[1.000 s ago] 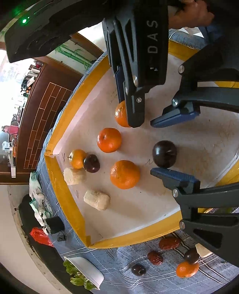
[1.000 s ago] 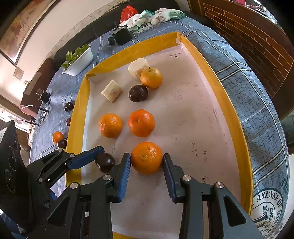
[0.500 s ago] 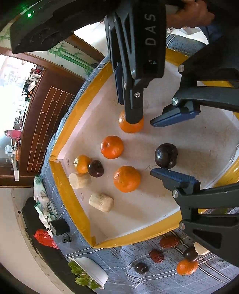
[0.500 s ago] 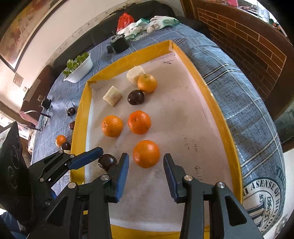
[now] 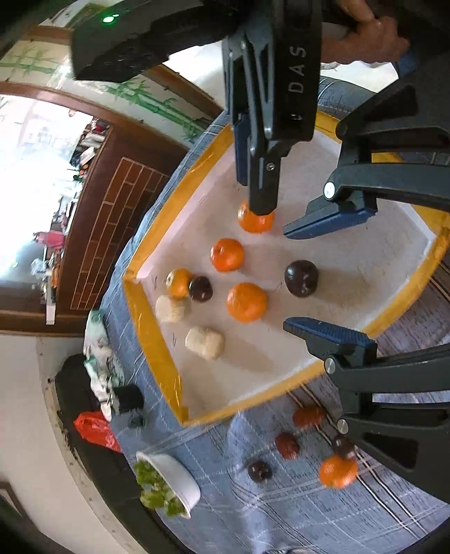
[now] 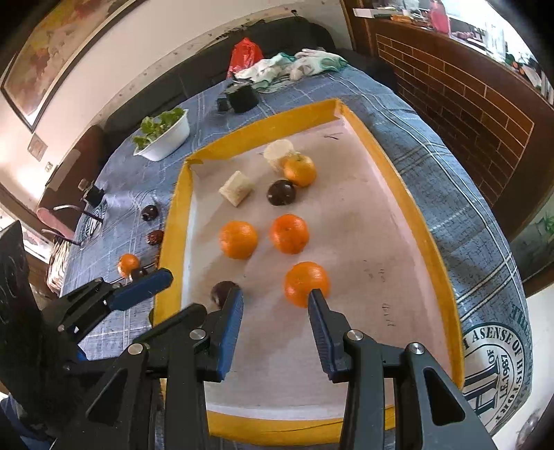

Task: Organize fruits
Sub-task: 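Open the right tool to release the orange into the tray, then move the left tool back to the table and grasp a mandarin orange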

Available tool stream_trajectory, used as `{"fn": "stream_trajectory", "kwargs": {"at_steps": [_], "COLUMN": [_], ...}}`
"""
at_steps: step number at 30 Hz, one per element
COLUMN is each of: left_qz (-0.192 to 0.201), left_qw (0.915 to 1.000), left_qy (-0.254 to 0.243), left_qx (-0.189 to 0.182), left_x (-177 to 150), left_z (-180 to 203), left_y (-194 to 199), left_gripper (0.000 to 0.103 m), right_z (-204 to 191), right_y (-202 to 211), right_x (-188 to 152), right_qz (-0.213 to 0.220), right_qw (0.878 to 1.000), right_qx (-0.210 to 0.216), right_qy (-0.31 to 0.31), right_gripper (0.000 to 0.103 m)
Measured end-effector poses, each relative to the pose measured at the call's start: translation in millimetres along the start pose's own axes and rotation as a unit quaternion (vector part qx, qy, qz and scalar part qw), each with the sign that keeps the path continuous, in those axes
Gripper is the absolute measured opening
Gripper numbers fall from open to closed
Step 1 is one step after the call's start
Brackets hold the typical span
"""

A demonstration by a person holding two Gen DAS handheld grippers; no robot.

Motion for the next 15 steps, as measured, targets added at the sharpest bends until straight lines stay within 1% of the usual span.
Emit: {"fn": "stream_trajectory", "kwargs": {"at_steps": [6, 9, 12, 15], "left_qz": [0.012, 0.016, 0.017, 0.012], "left_qw": [0.9988, 0.9968, 0.9930, 0.9872], "left_qy": [0.044, 0.071, 0.104, 0.142], "left_qx": [0.018, 0.033, 0.052, 0.072], "left_x": [-2.8, -7.7, -13.8, -24.0], "left_z": [-41.1, -71.4, -107.1, -145.4], "left_y": [19.6, 29.5, 37.2, 38.7], "left_gripper": [0.045, 0.045, 0.045, 0.046], "right_z": [-32.1, -49.8, -66.3, -77.2], "right_y": [-1.5, -3.8, -6.1, -6.2], "right_x": [1.6, 0.5, -2.6, -5.9], "right_qz": [0.007, 0.008, 0.008, 0.007], "right_qw": [0.999, 0.998, 0.997, 0.995], "right_qx": [0.004, 0.006, 0.008, 0.007], "right_qy": [0.037, 0.059, 0.079, 0.096], "right_gripper": [0.043, 0.043, 0.043, 0.043]}}
Point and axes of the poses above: each gripper's, at about its wrist camera, not at the fingertips, and y roughly against the way its jaws point, z to its right, x to its top, the point moved 9 cm from there along -y, roughly the way its jaws point, and after that the axes turned 9 degrees about x, right-handed, at the moved point
